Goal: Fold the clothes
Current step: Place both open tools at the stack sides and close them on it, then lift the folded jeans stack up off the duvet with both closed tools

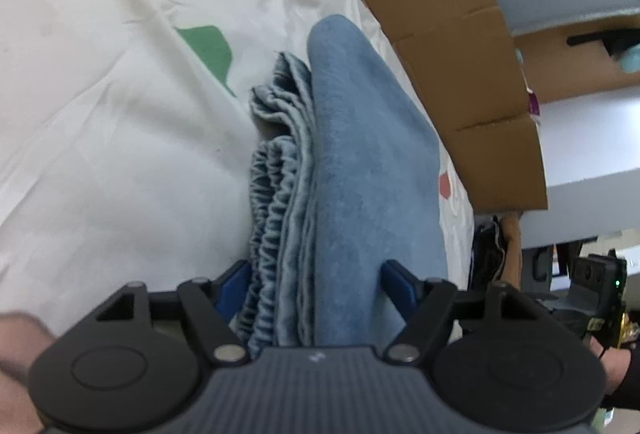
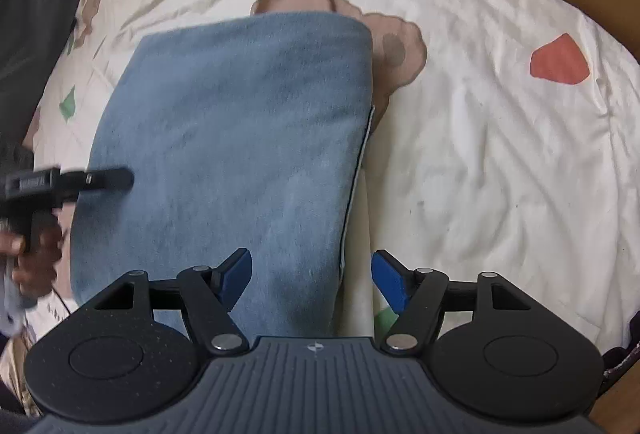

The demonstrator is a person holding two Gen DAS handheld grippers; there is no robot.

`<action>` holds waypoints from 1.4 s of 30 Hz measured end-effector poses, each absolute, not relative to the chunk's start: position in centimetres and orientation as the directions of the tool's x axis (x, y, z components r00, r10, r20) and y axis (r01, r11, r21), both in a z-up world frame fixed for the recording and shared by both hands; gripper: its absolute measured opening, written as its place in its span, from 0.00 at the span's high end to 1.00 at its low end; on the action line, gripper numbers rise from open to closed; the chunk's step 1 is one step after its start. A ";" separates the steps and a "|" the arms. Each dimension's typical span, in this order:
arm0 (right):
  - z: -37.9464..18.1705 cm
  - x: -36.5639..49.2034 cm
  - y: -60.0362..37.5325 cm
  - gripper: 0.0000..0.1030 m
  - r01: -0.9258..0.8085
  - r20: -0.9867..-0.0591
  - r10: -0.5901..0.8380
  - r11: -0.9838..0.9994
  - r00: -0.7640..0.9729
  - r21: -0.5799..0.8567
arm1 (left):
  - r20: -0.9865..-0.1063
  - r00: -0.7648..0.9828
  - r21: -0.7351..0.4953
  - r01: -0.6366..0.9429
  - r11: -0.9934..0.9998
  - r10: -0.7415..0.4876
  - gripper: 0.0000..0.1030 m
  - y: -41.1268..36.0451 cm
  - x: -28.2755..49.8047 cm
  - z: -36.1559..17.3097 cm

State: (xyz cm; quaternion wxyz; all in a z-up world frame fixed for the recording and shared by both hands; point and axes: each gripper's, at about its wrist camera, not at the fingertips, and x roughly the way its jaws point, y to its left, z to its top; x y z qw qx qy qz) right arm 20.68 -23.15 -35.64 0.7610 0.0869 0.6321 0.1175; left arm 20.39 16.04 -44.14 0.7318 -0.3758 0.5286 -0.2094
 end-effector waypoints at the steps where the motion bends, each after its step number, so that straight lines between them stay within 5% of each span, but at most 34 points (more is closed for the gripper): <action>1: -35.5 20.4 -23.3 0.29 -0.076 -0.938 0.298 0.954 0.177 0.289 | -0.614 0.346 -0.774 -0.085 0.628 -0.709 0.27 15.9 20.7 -44.2; 9: -36.3 19.4 -25.6 0.28 -0.017 -0.889 0.354 0.931 0.290 0.365 | -0.609 0.307 -0.780 -0.066 0.622 -0.731 0.25 14.9 22.6 -44.3; 17: -38.3 18.6 -27.8 0.29 0.060 -0.789 0.441 0.857 0.427 0.511 | -0.594 0.309 -0.786 -0.025 0.618 -0.743 0.50 15.3 21.7 -42.8; 25: -41.3 19.1 -27.9 0.40 0.070 -0.714 0.529 0.779 0.458 0.623 | -0.601 0.297 -0.787 -0.056 0.615 -0.742 0.39 15.1 21.5 -43.8; 34: -42.9 19.6 -27.5 0.41 0.074 -0.697 0.570 0.748 0.434 0.659 | -0.588 0.294 -0.795 -0.041 0.605 -0.753 0.36 14.9 21.2 -44.5; 38: -42.7 20.3 -27.5 0.62 0.074 -0.684 0.572 0.741 0.454 0.668 | -0.596 0.323 -0.777 0.000 0.630 -0.735 0.50 14.6 21.0 -43.5; 42: -41.6 20.4 -27.4 0.76 0.049 -0.679 0.573 0.747 0.458 0.663 | -0.595 0.348 -0.768 0.021 0.640 -0.725 0.54 14.8 20.8 -42.7</action>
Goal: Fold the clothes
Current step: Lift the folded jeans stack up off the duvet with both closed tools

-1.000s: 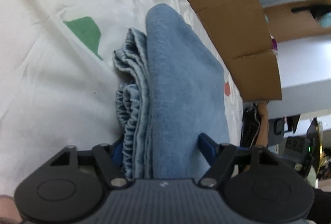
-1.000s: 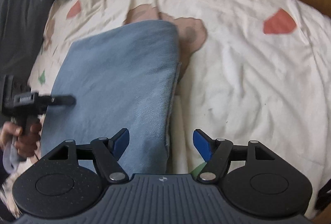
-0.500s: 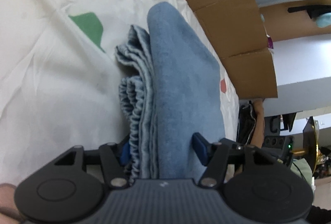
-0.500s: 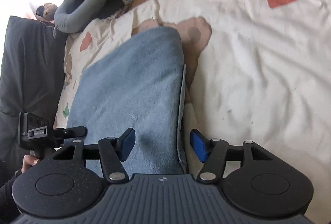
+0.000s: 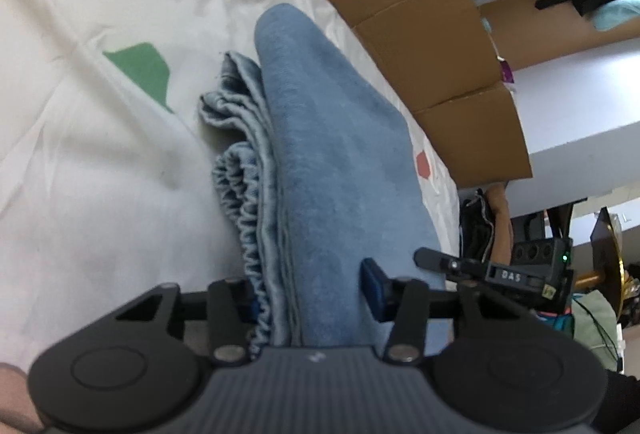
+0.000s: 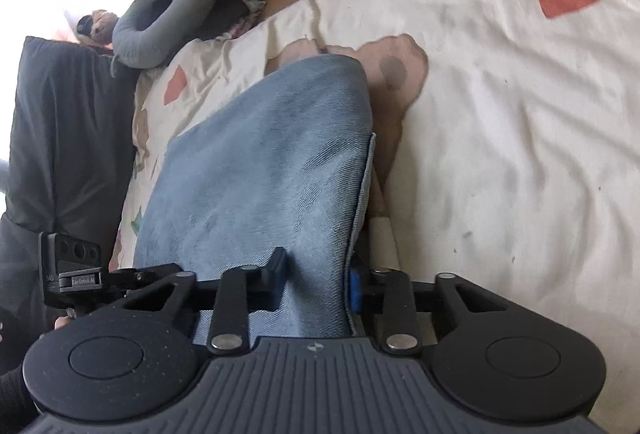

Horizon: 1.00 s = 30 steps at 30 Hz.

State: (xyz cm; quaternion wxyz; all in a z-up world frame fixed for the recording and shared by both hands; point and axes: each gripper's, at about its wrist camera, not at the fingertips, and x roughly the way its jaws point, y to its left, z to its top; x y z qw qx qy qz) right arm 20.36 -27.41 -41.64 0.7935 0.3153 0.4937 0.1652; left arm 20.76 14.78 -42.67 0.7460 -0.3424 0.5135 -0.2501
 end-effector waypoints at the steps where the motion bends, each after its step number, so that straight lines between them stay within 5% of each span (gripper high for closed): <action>1: -41.3 20.2 -27.5 0.77 0.045 -0.673 0.580 0.742 0.459 0.669 | -0.595 0.350 -0.767 0.020 0.641 -0.724 0.54 14.9 20.8 -42.5; 7: -40.8 19.5 -28.0 0.77 0.053 -0.680 0.591 0.737 0.434 0.674 | -0.612 0.311 -0.761 0.017 0.648 -0.727 0.52 15.1 21.3 -42.4; 12: -42.3 20.3 -27.6 0.58 0.069 -0.669 0.620 0.710 0.409 0.700 | -0.604 0.289 -0.782 -0.033 0.623 -0.743 0.45 15.4 21.4 -43.5; 16: -43.3 21.5 -26.4 0.54 0.048 -0.671 0.639 0.710 0.377 0.702 | -0.604 0.284 -0.783 -0.034 0.622 -0.745 0.46 15.1 21.5 -43.6; 19: -43.8 22.0 -26.2 0.58 0.048 -0.670 0.643 0.707 0.371 0.706 | -0.610 0.298 -0.772 -0.012 0.636 -0.735 0.51 14.7 21.4 -43.2; 24: -42.7 21.6 -26.1 0.78 0.030 -0.668 0.635 0.716 0.389 0.698 | -0.625 0.306 -0.756 -0.010 0.654 -0.718 0.56 14.2 21.1 -42.2; 30: -40.2 21.7 -25.3 0.82 0.045 -0.702 0.591 0.751 0.398 0.658 | -0.651 0.311 -0.732 -0.014 0.682 -0.692 0.58 13.6 21.1 -39.2</action>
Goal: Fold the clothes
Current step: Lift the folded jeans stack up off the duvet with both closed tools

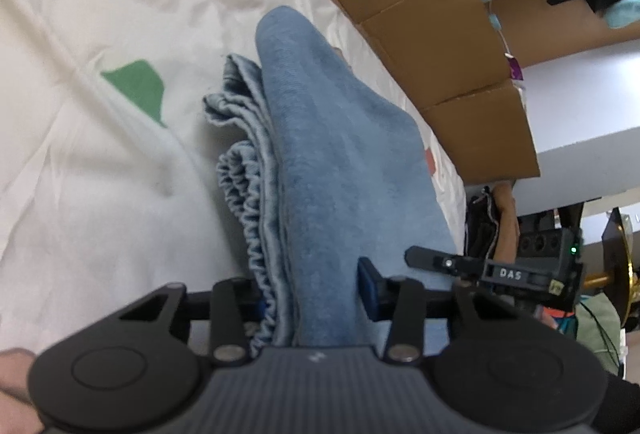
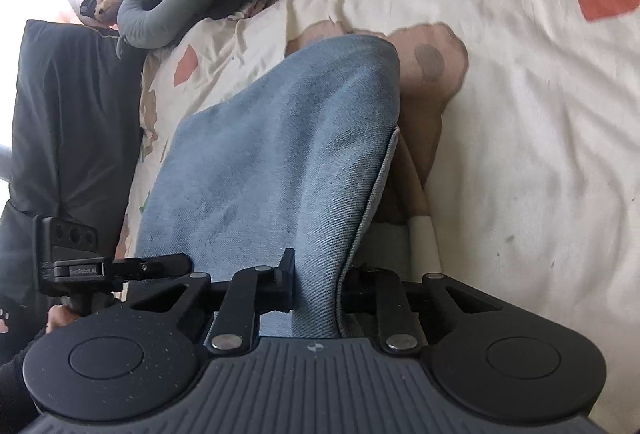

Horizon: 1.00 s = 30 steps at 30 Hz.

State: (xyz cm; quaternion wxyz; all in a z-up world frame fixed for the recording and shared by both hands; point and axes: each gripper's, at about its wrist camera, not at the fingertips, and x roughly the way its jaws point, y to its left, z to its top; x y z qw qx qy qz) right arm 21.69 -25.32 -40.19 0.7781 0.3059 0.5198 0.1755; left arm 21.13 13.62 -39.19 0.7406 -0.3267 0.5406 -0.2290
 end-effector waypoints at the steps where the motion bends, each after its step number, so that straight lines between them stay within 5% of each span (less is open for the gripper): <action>1: -39.6 21.7 -25.3 0.82 0.044 -0.704 0.587 0.755 0.401 0.654 | -0.653 0.312 -0.729 -0.015 0.684 -0.690 0.58 13.6 21.1 -38.6; 17: -26.8 19.6 -24.4 0.81 0.002 -0.680 0.582 0.759 0.447 0.651 | -0.736 0.278 -0.632 0.044 0.774 -0.617 0.58 11.3 22.0 -24.0; 30: -10.2 18.8 -25.0 0.81 -0.080 -0.610 0.575 0.760 0.545 0.645 | -0.711 0.364 -0.588 0.161 0.792 -0.602 0.58 9.3 21.7 -7.9</action>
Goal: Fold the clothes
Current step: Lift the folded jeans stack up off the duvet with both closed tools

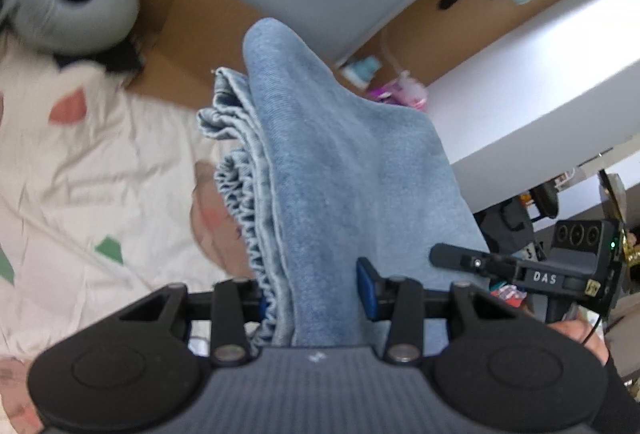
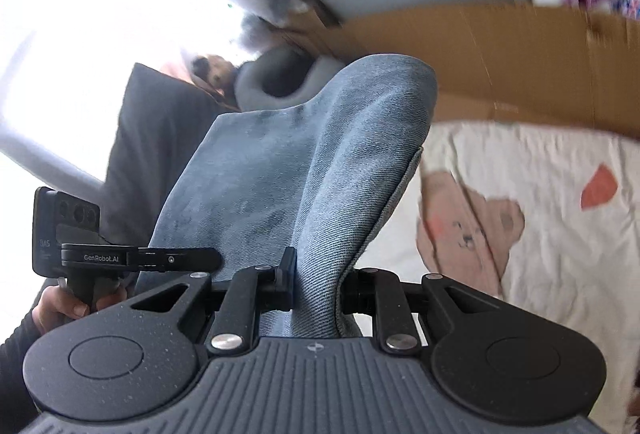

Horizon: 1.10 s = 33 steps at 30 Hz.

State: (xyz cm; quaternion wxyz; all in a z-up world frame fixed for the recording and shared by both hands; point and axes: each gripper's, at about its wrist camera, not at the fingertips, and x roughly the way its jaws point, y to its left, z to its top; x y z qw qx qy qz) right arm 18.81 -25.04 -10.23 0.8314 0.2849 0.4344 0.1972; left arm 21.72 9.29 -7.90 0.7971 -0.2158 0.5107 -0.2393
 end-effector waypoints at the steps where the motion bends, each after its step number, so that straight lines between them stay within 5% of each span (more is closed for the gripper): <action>1: -8.8 18.7 -25.2 0.81 -0.088 -0.606 0.572 0.763 0.553 0.641 | -0.706 0.371 -0.588 0.169 0.791 -0.604 0.58 9.0 21.7 -6.7; 22: 13.1 11.1 -29.1 0.81 -0.170 -0.535 0.461 0.847 0.708 0.504 | -0.608 0.456 -0.550 0.348 0.759 -0.650 0.58 1.1 17.6 10.7; 33: 17.6 7.0 -32.3 0.81 -0.100 -0.540 0.369 0.881 0.756 0.462 | -0.591 0.432 -0.557 0.394 0.732 -0.682 0.58 -3.9 17.2 12.2</action>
